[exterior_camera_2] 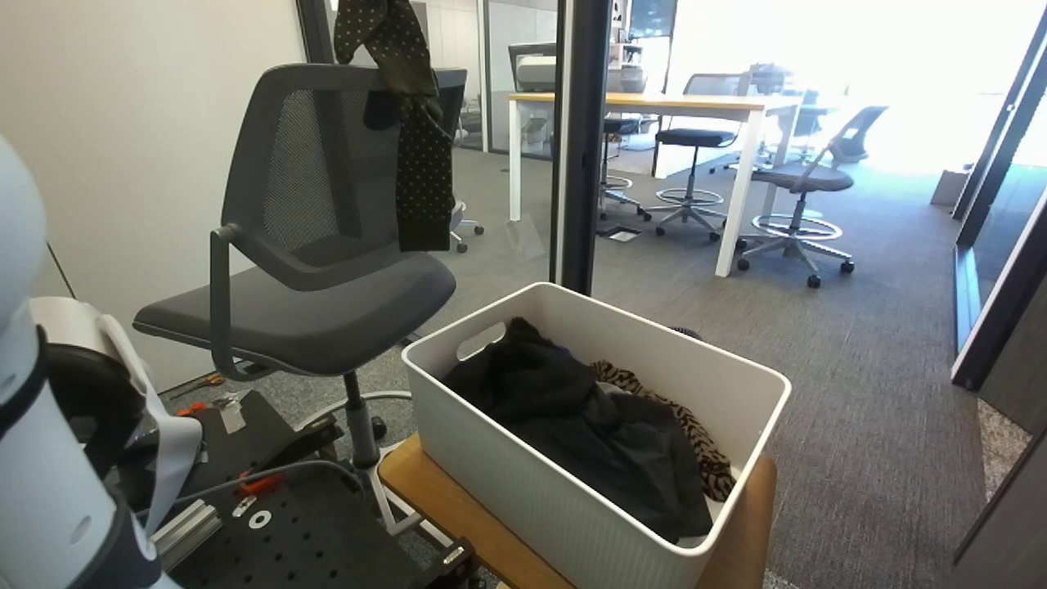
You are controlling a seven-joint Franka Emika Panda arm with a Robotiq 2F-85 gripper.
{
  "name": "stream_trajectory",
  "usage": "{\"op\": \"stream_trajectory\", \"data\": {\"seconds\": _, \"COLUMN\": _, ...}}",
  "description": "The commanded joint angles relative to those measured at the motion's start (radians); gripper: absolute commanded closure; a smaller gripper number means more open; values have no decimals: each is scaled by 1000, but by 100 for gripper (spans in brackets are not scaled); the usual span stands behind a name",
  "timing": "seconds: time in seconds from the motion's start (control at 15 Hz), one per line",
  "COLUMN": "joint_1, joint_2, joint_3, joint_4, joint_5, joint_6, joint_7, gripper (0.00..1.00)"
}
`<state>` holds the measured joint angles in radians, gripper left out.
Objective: Put the sparkly sock on the head rest
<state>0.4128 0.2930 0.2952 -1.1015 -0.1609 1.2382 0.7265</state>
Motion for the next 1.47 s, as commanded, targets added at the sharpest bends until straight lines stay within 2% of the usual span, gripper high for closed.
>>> {"op": "stream_trajectory", "data": {"seconds": 0.0, "joint_1": -2, "joint_2": 52, "joint_3": -31, "joint_4": 116, "joint_5": 13, "joint_6": -25, "joint_7": 111, "gripper": 93}}
{"op": "stream_trajectory", "data": {"seconds": 0.67, "joint_1": -12, "joint_2": 102, "joint_3": -50, "joint_4": 104, "joint_5": 93, "joint_6": -57, "joint_7": 344, "gripper": 93}}
{"op": "stream_trajectory", "data": {"seconds": 1.2, "joint_1": -25, "joint_2": 106, "joint_3": -52, "joint_4": 100, "joint_5": 78, "joint_6": -47, "joint_7": 381, "gripper": 93}}
{"op": "stream_trajectory", "data": {"seconds": 1.27, "joint_1": -25, "joint_2": 105, "joint_3": -52, "joint_4": 99, "joint_5": 73, "joint_6": -47, "joint_7": 376, "gripper": 69}}
{"op": "stream_trajectory", "data": {"seconds": 1.4, "joint_1": -23, "joint_2": 103, "joint_3": -52, "joint_4": 100, "joint_5": 63, "joint_6": -48, "joint_7": 370, "gripper": 58}}
